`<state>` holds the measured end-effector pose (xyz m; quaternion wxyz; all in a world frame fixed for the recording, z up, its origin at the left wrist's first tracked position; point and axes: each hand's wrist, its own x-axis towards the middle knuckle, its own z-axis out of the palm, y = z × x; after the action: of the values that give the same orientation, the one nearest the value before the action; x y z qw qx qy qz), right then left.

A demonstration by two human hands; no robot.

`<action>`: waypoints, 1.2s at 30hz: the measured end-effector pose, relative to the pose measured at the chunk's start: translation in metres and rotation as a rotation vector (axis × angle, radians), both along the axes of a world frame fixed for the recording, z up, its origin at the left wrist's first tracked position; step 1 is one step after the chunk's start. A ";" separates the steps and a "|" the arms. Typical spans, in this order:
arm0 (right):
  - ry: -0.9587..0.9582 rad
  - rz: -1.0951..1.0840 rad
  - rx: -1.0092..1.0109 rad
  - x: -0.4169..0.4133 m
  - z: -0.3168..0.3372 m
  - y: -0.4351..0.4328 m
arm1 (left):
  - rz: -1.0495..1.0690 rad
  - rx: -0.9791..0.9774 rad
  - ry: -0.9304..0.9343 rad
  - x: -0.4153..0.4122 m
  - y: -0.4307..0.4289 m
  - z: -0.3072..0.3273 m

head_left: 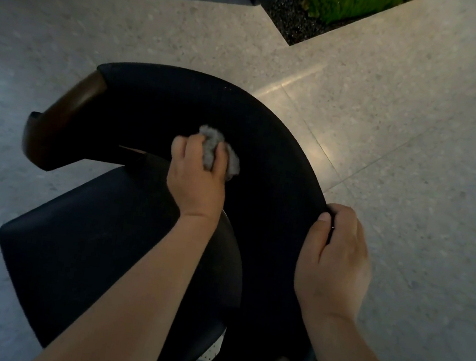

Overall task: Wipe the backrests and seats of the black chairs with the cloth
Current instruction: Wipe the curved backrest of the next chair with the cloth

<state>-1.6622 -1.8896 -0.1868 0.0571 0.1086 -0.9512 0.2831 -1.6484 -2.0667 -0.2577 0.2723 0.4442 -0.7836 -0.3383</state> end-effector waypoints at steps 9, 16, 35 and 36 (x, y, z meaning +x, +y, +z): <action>0.001 0.005 0.021 0.001 -0.001 0.000 | -0.055 0.130 -0.101 0.022 0.007 -0.038; -0.020 0.012 -0.003 -0.001 0.000 0.002 | -0.138 0.290 -0.383 0.062 0.007 -0.052; -0.121 0.298 -0.021 -0.059 0.011 -0.047 | -0.015 -0.171 0.120 -0.041 -0.004 0.079; -0.102 0.306 -0.015 -0.059 0.010 -0.047 | -0.034 -0.201 0.066 -0.047 -0.008 0.076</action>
<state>-1.7214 -1.9365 -0.1770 -0.0344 0.2375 -0.9231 0.3006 -1.6951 -2.0750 -0.1818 0.3355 0.3900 -0.8114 -0.2773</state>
